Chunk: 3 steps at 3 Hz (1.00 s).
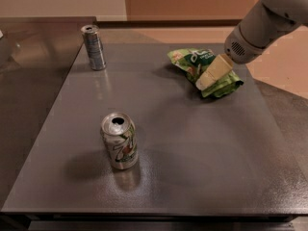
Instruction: Move green rice chip bag near 7up can
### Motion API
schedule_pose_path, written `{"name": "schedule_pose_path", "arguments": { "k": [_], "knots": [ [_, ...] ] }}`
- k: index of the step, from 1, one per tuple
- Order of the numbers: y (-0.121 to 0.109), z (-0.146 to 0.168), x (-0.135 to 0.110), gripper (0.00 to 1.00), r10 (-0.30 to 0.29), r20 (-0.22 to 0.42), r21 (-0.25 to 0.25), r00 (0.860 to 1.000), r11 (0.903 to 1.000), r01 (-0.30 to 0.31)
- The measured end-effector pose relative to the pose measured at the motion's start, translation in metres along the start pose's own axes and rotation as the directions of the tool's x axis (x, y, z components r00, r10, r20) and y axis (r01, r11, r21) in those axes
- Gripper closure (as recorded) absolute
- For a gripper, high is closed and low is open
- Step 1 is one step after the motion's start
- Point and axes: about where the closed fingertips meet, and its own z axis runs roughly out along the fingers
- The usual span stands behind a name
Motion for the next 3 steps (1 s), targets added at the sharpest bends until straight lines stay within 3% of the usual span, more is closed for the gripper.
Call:
{"name": "schedule_pose_path", "arguments": {
  "k": [1,3],
  "knots": [
    [-0.003,0.017,-0.002,0.00,0.029,-0.026,-0.006,0.999,0.9996,-0.029],
    [-0.006,0.036,0.001,0.41,0.056,-0.058,-0.029,0.997,0.9979,-0.058]
  ]
}}
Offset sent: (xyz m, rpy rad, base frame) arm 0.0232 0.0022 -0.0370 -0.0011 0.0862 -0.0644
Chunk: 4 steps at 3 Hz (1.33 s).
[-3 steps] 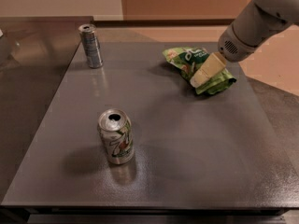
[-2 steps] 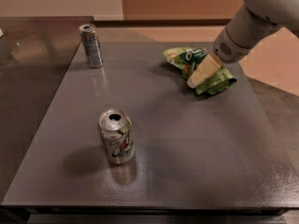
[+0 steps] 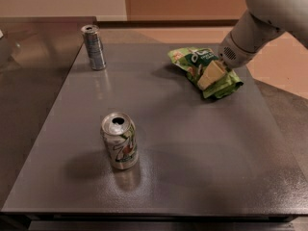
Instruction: Move green rice chip bag near 7up can
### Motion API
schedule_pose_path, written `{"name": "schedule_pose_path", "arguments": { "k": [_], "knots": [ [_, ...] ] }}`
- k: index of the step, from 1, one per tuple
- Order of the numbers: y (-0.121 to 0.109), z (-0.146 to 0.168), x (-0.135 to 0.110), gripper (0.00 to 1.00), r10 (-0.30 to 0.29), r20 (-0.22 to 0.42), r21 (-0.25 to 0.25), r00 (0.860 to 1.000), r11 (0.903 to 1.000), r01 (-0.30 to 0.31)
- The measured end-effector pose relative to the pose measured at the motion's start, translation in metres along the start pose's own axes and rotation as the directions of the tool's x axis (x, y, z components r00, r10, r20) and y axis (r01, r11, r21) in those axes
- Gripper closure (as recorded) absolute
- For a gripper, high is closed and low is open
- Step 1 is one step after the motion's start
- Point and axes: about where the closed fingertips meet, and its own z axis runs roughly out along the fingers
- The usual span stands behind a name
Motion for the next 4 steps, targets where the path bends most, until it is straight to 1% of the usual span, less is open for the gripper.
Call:
{"name": "schedule_pose_path", "arguments": {
  "k": [1,2,3,4],
  "knots": [
    [0.001,0.001,0.002,0.64,0.000,0.000,-0.010,1.000,0.9999,0.000],
    [0.008,-0.006,0.003,0.88,-0.030,0.015,-0.020,0.999,0.9993,0.031],
    [0.021,-0.022,0.000,1.00,-0.096,0.045,-0.026,0.994,0.9949,0.097],
    [0.049,-0.050,-0.002,1.00,-0.233,0.087,-0.045,0.969,0.9703,0.237]
  ]
}}
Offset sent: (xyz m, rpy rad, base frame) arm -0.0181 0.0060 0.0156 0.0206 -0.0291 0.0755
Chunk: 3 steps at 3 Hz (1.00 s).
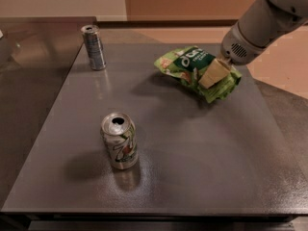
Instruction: Move green rice chip bag near 7up can
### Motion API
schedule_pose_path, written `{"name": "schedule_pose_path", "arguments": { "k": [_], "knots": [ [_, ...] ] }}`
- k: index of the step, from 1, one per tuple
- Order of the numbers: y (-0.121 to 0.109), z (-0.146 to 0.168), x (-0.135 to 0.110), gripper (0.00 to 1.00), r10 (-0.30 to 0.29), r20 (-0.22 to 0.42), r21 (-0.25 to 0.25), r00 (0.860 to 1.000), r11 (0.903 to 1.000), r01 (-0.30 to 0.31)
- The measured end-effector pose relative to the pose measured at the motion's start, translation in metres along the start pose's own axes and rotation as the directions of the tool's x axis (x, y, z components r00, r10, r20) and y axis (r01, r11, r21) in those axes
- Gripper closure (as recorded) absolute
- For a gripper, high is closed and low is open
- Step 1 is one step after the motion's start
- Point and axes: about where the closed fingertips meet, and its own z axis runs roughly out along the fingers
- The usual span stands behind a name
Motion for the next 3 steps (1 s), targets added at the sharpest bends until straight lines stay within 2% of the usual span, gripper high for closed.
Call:
{"name": "schedule_pose_path", "arguments": {
  "k": [1,2,3],
  "knots": [
    [0.030,-0.024,-0.008,1.00,-0.126,0.027,-0.030,0.992,0.9915,0.127],
    [0.065,-0.038,-0.011,1.00,-0.208,0.045,-0.067,0.977,0.9752,0.211],
    [0.094,-0.045,-0.012,1.00,-0.256,0.051,-0.117,0.965,0.9584,0.260]
  ]
}}
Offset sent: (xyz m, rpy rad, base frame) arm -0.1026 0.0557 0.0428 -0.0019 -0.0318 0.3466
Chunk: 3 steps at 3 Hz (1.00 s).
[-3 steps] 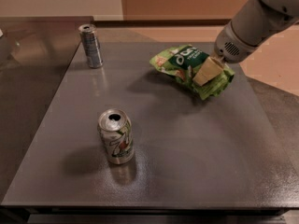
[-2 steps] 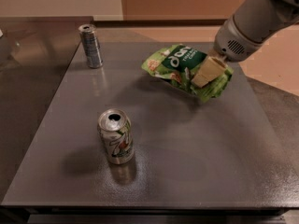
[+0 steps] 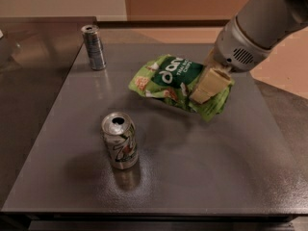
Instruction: Move green rice chip bag near 7up can
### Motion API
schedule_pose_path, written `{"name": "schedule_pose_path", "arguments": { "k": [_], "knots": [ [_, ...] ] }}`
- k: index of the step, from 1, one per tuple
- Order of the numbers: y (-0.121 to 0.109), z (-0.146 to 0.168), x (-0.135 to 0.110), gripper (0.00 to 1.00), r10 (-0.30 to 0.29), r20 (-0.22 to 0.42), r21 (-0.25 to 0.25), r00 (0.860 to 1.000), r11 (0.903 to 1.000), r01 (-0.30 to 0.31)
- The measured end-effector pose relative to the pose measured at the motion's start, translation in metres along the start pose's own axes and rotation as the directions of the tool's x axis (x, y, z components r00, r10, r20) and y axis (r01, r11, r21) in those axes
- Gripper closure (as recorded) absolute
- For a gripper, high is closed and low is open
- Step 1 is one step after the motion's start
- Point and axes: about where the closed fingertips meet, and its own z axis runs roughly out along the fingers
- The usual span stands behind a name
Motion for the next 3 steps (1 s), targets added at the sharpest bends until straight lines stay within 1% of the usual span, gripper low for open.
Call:
{"name": "schedule_pose_path", "arguments": {
  "k": [1,2,3],
  "knots": [
    [0.023,0.003,-0.008,1.00,-0.023,-0.027,-0.056,0.999,0.9982,0.022],
    [0.041,0.012,-0.016,1.00,-0.024,-0.040,-0.098,0.999,0.9950,0.020],
    [0.051,0.021,-0.021,0.84,0.002,-0.044,-0.123,0.999,0.9923,-0.007]
  ]
}}
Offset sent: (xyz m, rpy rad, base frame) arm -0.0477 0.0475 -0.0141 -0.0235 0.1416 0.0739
